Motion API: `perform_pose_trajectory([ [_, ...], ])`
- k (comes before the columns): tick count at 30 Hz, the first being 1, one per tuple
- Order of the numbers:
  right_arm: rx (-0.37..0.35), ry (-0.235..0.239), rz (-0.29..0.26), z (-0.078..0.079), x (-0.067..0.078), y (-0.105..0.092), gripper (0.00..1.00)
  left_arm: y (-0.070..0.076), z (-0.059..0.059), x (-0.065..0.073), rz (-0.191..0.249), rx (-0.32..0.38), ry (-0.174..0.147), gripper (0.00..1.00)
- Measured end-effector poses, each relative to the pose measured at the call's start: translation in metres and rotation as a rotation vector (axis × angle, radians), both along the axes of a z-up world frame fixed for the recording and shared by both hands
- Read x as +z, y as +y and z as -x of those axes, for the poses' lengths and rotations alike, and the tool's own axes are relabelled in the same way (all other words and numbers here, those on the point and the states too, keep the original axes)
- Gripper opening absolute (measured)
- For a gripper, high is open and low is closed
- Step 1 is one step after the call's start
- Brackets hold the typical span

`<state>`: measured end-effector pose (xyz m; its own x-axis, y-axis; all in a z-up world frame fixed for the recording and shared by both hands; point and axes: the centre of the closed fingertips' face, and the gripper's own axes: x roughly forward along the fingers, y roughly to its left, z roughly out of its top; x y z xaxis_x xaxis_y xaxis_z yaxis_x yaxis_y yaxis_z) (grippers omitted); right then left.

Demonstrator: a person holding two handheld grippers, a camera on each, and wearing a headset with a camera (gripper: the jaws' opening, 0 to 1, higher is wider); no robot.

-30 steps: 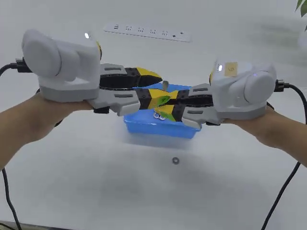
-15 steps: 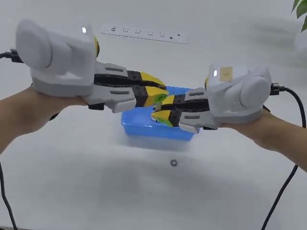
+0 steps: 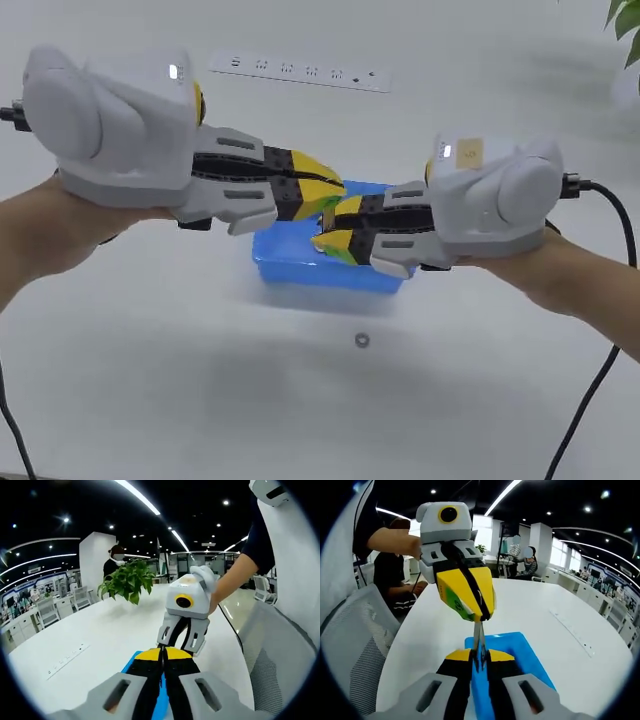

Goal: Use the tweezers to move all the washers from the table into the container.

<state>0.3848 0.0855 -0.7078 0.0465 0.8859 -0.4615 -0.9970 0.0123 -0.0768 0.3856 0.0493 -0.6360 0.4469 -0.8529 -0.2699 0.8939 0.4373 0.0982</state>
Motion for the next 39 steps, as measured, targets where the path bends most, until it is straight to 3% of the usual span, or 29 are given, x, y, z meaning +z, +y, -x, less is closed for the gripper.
perform_pose_trajectory([
  [10,-0.130,0.079,-0.027,-0.007,0.002,-0.014,0.20,-0.004,0.004,0.008,-0.034,-0.010,-0.021,0.04],
  [18,-0.197,0.084,-0.024,-0.004,0.001,-0.037,0.29,-0.002,0.010,0.011,-0.047,-0.015,-0.036,0.04],
  [22,-0.248,0.137,-0.068,-0.003,0.007,-0.046,0.31,-0.003,0.016,0.011,-0.057,-0.019,-0.034,0.04],
  [32,-0.288,0.115,-0.061,0.008,0.010,-0.072,0.48,-0.015,0.034,0.012,-0.061,-0.046,-0.029,0.05],
  [39,-0.290,0.131,-0.053,0.023,0.007,-0.086,0.59,-0.025,0.047,0.008,-0.039,-0.059,-0.025,0.05],
])
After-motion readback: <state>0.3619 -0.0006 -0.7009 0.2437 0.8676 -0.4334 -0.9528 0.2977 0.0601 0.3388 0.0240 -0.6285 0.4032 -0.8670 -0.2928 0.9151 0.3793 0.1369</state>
